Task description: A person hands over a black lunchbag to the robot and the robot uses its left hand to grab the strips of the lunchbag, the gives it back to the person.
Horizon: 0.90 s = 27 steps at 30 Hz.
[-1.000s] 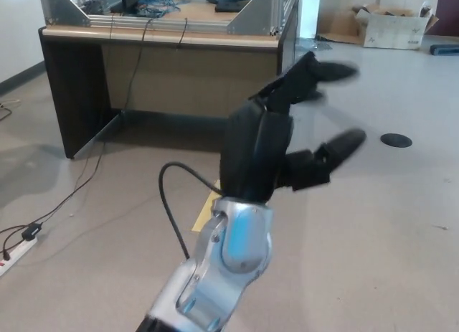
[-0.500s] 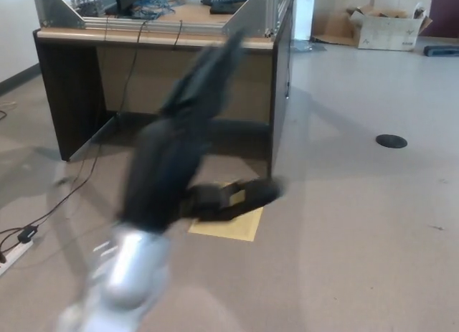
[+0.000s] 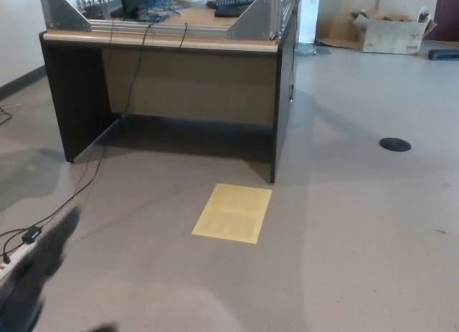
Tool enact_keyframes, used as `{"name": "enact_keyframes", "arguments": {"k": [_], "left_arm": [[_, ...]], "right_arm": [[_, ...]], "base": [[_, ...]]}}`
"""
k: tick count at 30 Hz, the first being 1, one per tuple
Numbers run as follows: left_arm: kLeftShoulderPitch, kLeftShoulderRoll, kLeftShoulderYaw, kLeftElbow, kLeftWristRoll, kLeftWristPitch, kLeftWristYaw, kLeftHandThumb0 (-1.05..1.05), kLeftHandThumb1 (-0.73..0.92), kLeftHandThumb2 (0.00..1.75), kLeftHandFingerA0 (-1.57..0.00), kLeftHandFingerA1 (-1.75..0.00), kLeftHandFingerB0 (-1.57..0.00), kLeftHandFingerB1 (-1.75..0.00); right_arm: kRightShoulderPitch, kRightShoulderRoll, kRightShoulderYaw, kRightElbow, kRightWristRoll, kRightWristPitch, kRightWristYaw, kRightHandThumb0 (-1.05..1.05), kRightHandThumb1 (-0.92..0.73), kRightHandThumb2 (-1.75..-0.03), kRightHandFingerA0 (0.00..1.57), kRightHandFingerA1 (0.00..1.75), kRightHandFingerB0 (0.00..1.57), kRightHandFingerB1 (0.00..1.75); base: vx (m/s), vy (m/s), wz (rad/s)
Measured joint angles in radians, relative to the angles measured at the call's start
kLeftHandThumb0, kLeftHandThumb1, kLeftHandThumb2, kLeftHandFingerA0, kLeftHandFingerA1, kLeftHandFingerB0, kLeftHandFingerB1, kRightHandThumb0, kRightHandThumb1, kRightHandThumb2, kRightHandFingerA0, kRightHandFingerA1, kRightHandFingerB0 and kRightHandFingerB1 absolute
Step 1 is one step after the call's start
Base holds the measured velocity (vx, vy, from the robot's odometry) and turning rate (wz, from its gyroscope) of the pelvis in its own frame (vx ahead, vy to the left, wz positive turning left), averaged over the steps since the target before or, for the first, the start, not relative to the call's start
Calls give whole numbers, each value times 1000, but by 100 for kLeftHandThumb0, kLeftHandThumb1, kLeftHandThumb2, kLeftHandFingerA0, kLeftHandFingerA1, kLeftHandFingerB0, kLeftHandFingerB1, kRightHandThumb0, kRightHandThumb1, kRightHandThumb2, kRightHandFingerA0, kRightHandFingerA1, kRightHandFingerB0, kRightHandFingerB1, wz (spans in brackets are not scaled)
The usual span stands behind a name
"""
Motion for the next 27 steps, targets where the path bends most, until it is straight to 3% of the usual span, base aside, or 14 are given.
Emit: {"name": "enact_keyframes", "arguments": {"k": [1,5,6,8,11,12,13,15,16,18,19,23,24,27], "left_arm": [[14,2,6,26,0,-12,1,-70,42,84,0,-14,0,-13],[67,17,25,195,1,-69,12,-63,39,80,-2,-19,-3,-19],[73,20,28,236,2,-82,14,-63,39,80,-1,-19,-2,-20],[83,25,33,324,2,-108,22,-68,43,81,-6,-15,-7,-17],[90,32,34,446,3,-143,29,-65,42,78,-5,-24,-13,-21],[91,34,35,496,2,-156,30,-62,50,56,-11,-28,-8,-23],[91,36,37,543,2,-170,30,-70,45,78,-7,-33,-12,-21],[89,41,38,608,0,-191,28,-73,46,78,-8,-30,-13,-21],[84,52,38,668,-5,-206,17,-34,26,86,-1,-49,0,-48],[77,71,40,736,-21,-219,-11,-34,29,88,-1,-49,0,-47],[74,77,39,762,-30,-224,-26,-65,54,56,-20,-32,-18,-27],[62,86,33,816,-43,-242,-65,-67,59,58,-20,-30,-17,-26],[62,88,31,819,-45,-243,-71,-66,59,58,-20,-30,-18,-27],[61,89,27,832,-53,-250,-94,-66,59,59,-18,-30,-18,-27]], "right_arm": [[0,0,-1,0,0,0,0,-54,-73,-61,49,47,48,42],[0,0,-6,0,0,-1,0,-55,-73,-61,43,45,39,38],[0,0,-7,0,0,-1,0,-56,-57,-97,39,59,25,50],[0,0,-8,0,0,-1,0,-56,-57,-97,39,59,24,49],[0,0,-9,1,-1,-1,-2,-60,-59,-99,37,58,20,47],[0,0,-9,1,-1,-1,-3,-62,-61,-99,36,57,20,47],[0,1,-10,2,-1,-1,-5,-67,-63,-99,34,56,21,47],[2,0,-12,3,-1,-1,-8,-69,-64,-99,33,55,23,47],[6,0,-16,3,-1,-1,-13,-70,-65,-100,33,55,23,47],[19,-4,-17,2,-1,-2,-23,-70,-65,-100,32,55,23,47],[28,-5,-18,2,-1,-3,-28,-69,-65,-99,32,55,22,47],[53,-7,-20,2,-1,-8,-33,-70,-65,-100,32,55,22,47],[55,-7,-21,1,-1,-8,-33,-63,-80,-64,35,42,33,36],[65,-9,-22,1,0,-12,-34,-64,-80,-64,36,42,34,37]], "base": [[0,0,0],[0,0,0],[0,0,0],[0,0,0],[0,0,0],[0,0,0],[0,0,0],[0,0,0],[0,0,0],[0,0,0],[0,0,0],[0,0,0],[0,0,0],[0,0,0]]}}
